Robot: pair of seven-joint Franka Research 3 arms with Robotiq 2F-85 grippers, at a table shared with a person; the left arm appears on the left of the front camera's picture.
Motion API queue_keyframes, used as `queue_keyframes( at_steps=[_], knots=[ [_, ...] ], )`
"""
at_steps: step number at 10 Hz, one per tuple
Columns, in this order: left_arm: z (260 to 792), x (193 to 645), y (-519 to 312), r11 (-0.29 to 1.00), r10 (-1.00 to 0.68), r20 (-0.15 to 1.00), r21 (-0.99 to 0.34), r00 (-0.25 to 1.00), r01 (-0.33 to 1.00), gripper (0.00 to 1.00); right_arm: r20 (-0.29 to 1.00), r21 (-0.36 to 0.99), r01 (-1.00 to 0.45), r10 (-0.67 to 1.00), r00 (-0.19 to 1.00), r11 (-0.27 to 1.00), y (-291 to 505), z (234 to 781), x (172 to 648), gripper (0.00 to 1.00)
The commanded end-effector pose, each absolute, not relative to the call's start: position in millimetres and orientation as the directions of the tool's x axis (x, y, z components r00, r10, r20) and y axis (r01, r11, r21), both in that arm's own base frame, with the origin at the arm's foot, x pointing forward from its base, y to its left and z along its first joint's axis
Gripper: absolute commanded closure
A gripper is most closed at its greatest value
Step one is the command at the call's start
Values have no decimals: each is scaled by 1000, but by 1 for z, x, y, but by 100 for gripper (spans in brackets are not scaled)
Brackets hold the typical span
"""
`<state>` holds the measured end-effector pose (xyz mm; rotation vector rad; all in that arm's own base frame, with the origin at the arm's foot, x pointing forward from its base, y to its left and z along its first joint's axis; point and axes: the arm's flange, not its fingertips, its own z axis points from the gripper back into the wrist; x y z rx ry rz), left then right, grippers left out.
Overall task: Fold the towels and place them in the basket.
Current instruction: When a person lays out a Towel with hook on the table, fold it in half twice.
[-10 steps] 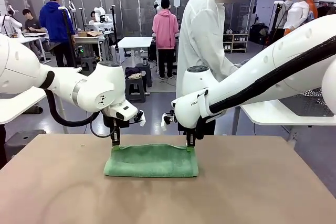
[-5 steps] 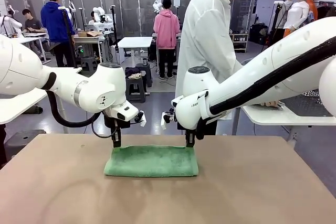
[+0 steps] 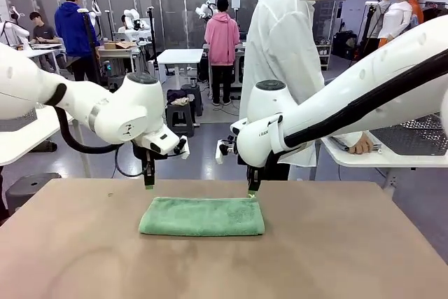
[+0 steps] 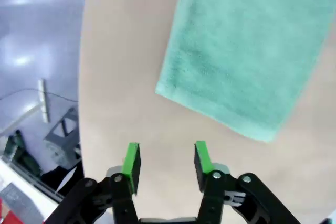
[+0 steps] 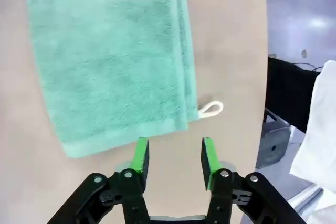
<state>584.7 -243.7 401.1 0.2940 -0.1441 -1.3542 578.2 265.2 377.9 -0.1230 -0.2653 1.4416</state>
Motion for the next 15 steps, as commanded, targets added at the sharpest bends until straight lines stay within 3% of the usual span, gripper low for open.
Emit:
queue_keyframes(
  at_steps=[1, 2, 3, 4, 6, 7, 8, 9, 10, 13, 15],
  knots=[
    [439, 523, -208, 106, -994, 29, 190, 102, 976, 0, 136, -172, -973, 982, 134, 157, 238, 425, 517, 0],
    [457, 503, -192, 95, -993, 87, 172, 81, 981, 14, 143, -168, -969, 977, 156, 179, 231, 446, 492, 12],
    [469, 492, -178, 81, -986, 158, 177, 53, 981, 0, 173, -142, -963, 964, 202, 228, 227, 462, 474, 0],
    [474, 485, -163, 77, -979, 200, 170, 42, 982, 0, 186, -82, -914, 907, 378, 398, 223, 473, 459, 0],
    [468, 487, -148, 54, -947, 321, 150, 3, 987, 0, 206, 157, -670, 639, 741, 726, 216, 469, 455, 0],
    [461, 489, -146, 63, -940, 340, 138, 13, 988, 0, 130, 286, -497, 481, 867, 819, 212, 462, 453, 0],
    [457, 485, -142, 82, -932, 360, 118, 34, 990, 0, 85, 419, -385, 386, 918, 822, 205, 457, 444, 0],
    [453, 487, -139, 75, -915, 404, 120, 20, 990, 0, 108, 460, -349, 339, 935, 817, 201, 453, 438, 0],
    [448, 489, -136, 60, -888, 460, 100, 7, 993, 0, 91, 195, -656, 653, 752, 729, 199, 461, 446, 0],
    [426, 495, -121, 28, -751, 659, 77, -29, 997, 0, 91, 195, -656, 653, 752, 729, 199, 461, 446, 0],
    [410, 500, -108, 11, -667, 744, 58, -36, 998, 0, 91, 225, -573, 569, 818, 788, 207, 453, 442, 0]
  ],
)
